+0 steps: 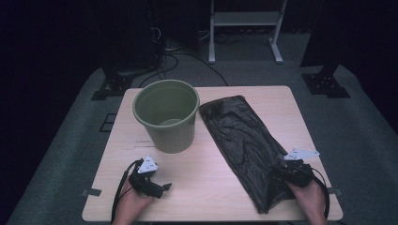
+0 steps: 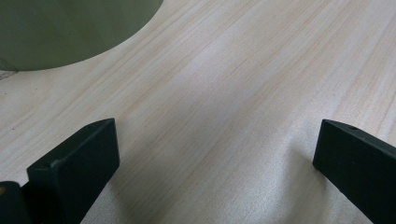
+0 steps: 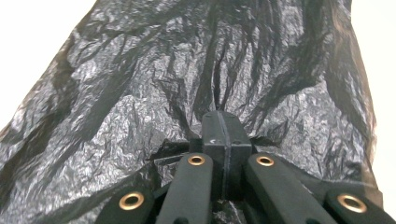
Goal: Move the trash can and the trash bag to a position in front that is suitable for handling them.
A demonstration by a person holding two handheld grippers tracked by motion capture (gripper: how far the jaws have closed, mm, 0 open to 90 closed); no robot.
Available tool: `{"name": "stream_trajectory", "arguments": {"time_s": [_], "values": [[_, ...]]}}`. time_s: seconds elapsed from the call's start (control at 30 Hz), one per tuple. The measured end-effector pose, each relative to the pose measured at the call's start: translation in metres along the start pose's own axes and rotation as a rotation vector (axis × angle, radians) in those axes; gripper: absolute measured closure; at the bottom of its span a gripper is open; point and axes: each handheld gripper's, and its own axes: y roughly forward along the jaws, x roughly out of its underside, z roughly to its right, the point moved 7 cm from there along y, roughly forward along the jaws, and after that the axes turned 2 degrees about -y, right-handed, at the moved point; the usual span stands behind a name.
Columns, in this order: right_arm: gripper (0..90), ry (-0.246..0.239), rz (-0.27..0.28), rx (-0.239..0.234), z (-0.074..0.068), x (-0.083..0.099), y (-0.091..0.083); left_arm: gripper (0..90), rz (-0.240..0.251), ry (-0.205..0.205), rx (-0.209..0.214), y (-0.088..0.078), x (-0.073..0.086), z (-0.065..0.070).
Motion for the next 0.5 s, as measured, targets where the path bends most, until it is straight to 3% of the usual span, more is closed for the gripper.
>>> {"name": "stream_trajectory", "arguments": {"time_s": [0.4,0.5], "values": [[89.8,0.029,0.006,0.031,0.010,0.034,-0.030,0.0,0.001,-0.001,-0.001,0.000,0.000,0.000],[80.7,0.027,0.025,0.029,0.009,0.033,-0.035,0.0,0.001,-0.001,-0.001,0.000,0.000,0.001]]}}
